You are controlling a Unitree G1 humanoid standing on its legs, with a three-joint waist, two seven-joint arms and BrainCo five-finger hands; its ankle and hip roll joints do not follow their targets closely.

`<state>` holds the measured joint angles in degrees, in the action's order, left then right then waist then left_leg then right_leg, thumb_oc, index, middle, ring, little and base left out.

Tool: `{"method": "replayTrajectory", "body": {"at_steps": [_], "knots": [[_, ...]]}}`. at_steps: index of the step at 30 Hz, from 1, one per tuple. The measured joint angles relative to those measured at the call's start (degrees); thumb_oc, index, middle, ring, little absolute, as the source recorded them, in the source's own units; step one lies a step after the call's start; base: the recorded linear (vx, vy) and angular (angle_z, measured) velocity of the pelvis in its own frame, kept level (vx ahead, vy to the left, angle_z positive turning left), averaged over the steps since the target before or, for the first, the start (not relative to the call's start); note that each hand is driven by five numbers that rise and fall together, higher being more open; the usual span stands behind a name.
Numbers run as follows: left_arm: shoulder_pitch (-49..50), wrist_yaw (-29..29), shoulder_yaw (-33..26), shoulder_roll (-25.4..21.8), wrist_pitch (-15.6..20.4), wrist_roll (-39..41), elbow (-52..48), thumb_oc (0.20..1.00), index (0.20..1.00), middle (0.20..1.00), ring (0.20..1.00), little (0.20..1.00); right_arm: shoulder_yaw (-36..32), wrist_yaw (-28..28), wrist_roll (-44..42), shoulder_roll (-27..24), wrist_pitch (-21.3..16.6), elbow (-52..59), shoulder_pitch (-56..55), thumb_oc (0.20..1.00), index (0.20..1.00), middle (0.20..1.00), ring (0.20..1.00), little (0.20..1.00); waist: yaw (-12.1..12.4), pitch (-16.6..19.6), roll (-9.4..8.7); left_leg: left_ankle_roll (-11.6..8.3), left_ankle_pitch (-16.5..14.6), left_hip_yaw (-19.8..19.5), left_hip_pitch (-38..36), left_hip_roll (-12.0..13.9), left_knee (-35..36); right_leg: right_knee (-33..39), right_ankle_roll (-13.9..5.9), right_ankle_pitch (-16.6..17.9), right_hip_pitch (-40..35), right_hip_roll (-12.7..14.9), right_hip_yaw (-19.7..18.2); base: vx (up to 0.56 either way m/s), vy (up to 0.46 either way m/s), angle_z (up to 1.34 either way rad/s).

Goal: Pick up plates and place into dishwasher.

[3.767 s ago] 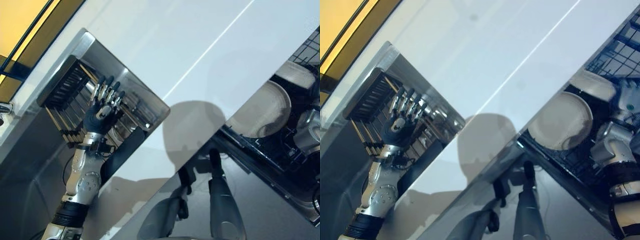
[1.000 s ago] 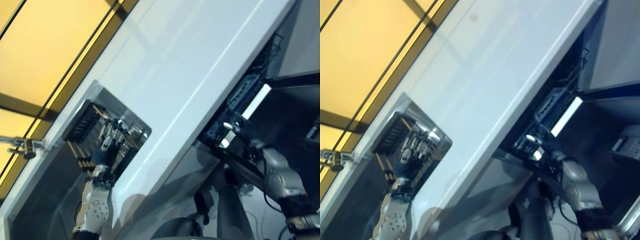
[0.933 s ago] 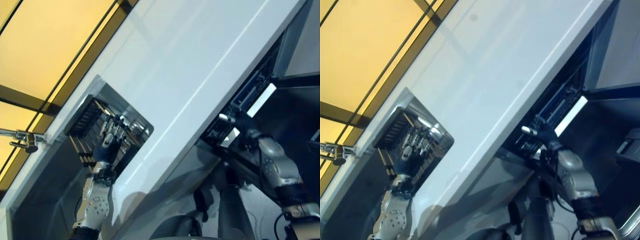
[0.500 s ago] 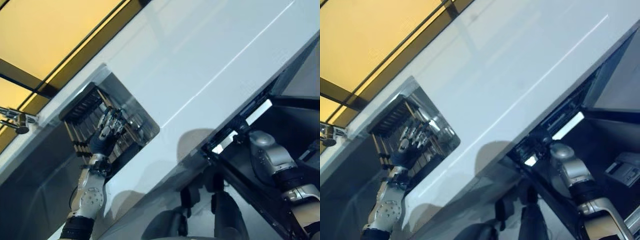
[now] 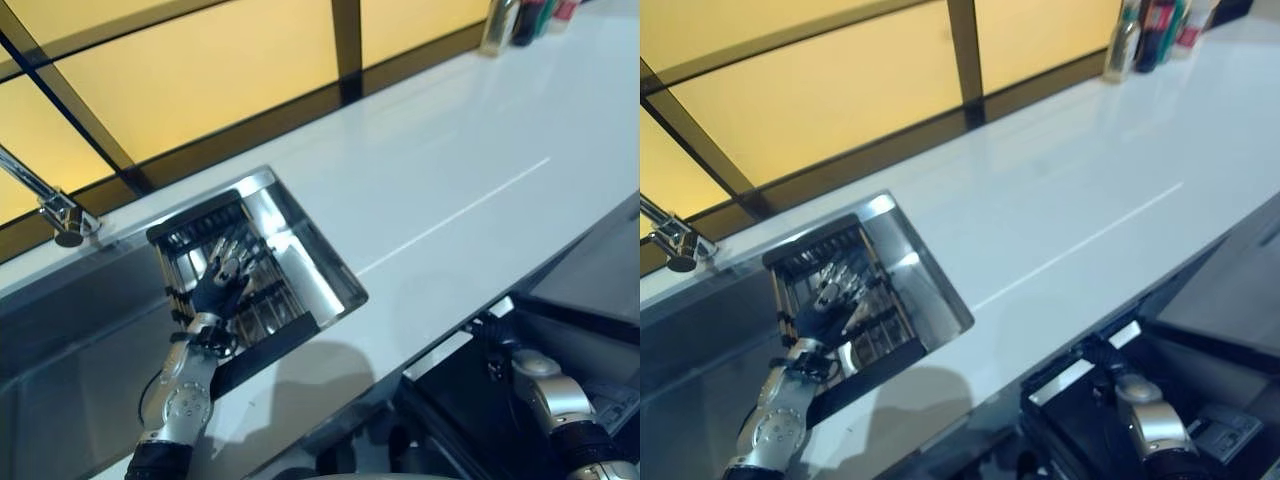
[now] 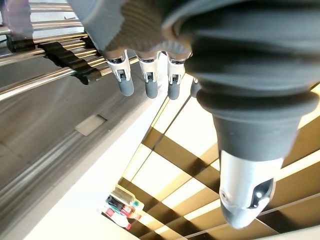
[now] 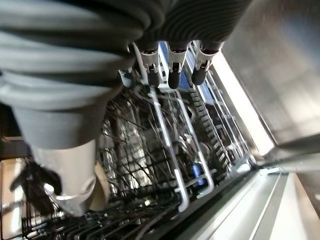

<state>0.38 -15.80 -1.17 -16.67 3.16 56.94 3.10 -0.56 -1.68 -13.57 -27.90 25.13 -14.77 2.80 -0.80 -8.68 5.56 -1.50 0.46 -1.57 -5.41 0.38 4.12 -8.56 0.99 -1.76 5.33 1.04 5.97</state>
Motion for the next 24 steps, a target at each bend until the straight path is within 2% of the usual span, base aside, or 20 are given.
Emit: {"method": "replayTrajectory", "body": {"at_steps": [3,7,10,14,17,21,22,24], "knots": [[0.6,0.0,-0.6,-0.1,-1.6,0.0,0.2,1.000,1.000,1.000,1.000,1.000,-2.7,1.1,1.2,0.3,1.7,1.1,-2.2,1.000,1.000,1.000,1.000,1.000,-0.1,2.2,-1.08,0.45,-0.5,0.3,-1.3,-0.1,0.2,0.8,-0.22,0.1,-1.4,-0.5,-2.0,0.06,0.007,-0.06],[2.4,-0.7,-2.6,0.2,-3.4,-0.7,0.2,1.000,1.000,1.000,1.000,1.000,-4.5,1.9,2.0,1.0,2.3,1.5,-5.1,1.000,1.000,1.000,1.000,1.000,-0.1,3.3,-1.70,0.70,-1.0,1.4,-3.2,0.0,0.5,1.6,-0.43,0.2,-3.2,-0.9,-3.4,0.04,0.009,-0.12],[3.6,-1.8,-4.9,0.2,-4.2,-2.3,0.3,1.000,1.000,1.000,1.000,1.000,-6.8,5.6,2.2,2.7,2.4,2.6,-8.3,1.000,1.000,1.000,1.000,1.000,-1.6,3.7,-2.16,0.69,-1.0,1.6,-3.5,0.0,0.6,2.3,-0.56,0.5,-3.5,-1.2,-3.9,0.00,0.006,-0.01],[5.1,-3.0,-6.5,0.2,-5.0,-2.3,0.4,1.000,1.000,1.000,1.000,1.000,-11.2,20.7,0.5,6.7,1.6,3.0,-11.4,1.000,1.000,1.000,1.000,1.000,-2.9,3.7,-2.11,0.71,-1.0,2.5,-4.6,0.0,0.8,2.9,-0.59,0.9,-4.1,-1.7,-5.5,0.02,0.045,-0.12],[7.6,-3.7,-7.0,0.4,-5.1,-2.3,0.4,1.000,1.000,1.000,1.000,1.000,-13.7,32.4,0.4,9.5,0.0,3.2,-13.8,1.000,1.000,1.000,1.000,1.000,-3.6,4.2,-1.27,0.80,-1.3,3.3,-5.1,-0.1,0.9,2.4,-0.61,0.9,-3.9,-2.1,-7.1,0.01,0.105,-0.16],[10.1,-4.9,-7.1,0.5,-5.0,-2.3,1.1,1.000,1.000,1.000,1.000,1.000,-16.4,45.5,1.4,10.1,-0.1,3.1,-14.7,1.000,1.000,1.000,1.000,1.000,-5.7,4.7,0.81,0.95,-1.3,4.2,-5.5,-0.1,1.1,1.5,-0.55,0.8,-3.7,-2.0,-8.0,0.00,0.112,-0.13],[10.2,-5.2,-7.1,0.6,-5.0,-2.3,1.2,1.000,1.000,1.000,1.000,1.000,-17.3,50.1,3.7,10.0,0.0,3.1,-14.7,1.000,1.000,1.000,1.000,1.000,-5.9,4.5,1.33,0.99,-1.3,4.5,-5.9,-0.2,1.1,1.1,-0.57,0.8,-3.5,-2.0,-8.4,0.01,0.121,-0.19],[10.5,-5.4,-7.0,0.6,-5.0,-2.1,1.4,1.000,1.000,1.000,1.000,1.000,-18.8,55.9,7.2,9.4,0.2,2.9,-14.8,1.000,1.000,1.000,1.000,1.000,-6.3,5.0,2.85,1.05,-1.4,4.5,-6.0,-0.5,1.2,0.5,-0.35,0.6,-3.2,-1.9,-8.9,0.01,0.147,-0.16]]}}
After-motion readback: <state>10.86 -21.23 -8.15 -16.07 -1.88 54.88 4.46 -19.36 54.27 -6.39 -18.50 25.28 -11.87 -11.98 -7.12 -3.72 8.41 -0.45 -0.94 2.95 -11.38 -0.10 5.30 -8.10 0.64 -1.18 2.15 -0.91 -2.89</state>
